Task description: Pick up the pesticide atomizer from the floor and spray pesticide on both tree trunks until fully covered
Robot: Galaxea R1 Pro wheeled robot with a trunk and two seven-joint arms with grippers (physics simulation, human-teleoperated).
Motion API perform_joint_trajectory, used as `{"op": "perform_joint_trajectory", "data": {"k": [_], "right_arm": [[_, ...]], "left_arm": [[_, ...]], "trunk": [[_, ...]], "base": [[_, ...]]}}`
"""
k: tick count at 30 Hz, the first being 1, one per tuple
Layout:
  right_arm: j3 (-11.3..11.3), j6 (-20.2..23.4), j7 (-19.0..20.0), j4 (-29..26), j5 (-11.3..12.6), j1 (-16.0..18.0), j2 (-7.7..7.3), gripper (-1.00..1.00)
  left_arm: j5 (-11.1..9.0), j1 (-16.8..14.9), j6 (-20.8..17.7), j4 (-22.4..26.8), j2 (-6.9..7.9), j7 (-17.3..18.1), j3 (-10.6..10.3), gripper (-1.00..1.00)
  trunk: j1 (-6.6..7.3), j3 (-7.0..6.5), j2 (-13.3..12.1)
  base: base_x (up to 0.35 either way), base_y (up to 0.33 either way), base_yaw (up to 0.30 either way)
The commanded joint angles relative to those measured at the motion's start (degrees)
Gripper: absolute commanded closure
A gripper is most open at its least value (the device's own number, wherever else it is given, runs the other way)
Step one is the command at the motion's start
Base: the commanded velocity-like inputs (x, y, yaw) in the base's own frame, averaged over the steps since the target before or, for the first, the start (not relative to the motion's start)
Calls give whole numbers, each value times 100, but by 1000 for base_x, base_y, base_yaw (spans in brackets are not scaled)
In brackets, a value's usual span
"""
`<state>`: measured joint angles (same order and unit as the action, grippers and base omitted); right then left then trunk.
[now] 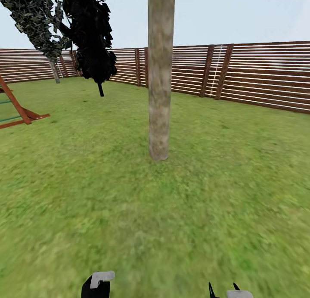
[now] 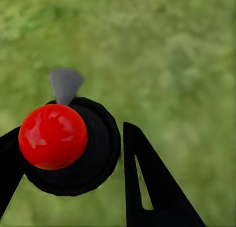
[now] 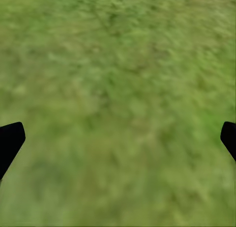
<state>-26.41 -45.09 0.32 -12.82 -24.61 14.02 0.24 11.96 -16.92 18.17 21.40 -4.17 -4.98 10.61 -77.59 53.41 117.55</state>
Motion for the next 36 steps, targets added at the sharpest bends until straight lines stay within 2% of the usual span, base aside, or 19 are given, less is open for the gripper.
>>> {"op": "perform_joint_trajectory", "data": {"k": [1,12,36], "right_arm": [[-47,-18,3,4,-53,4,3,-100],[-46,-18,3,5,-53,4,3,-100],[-48,-18,3,7,-53,4,3,-100]], "left_arm": [[61,-4,20,-4,-5,-21,28,100],[61,-4,20,-4,-5,-21,28,100],[55,-4,20,-4,-5,-21,28,100]], "trunk": [[-3,5,2],[-3,-7,2],[-3,-7,2]], "base": [[342,0,0],[342,0,-164],[342,0,-2]]}}
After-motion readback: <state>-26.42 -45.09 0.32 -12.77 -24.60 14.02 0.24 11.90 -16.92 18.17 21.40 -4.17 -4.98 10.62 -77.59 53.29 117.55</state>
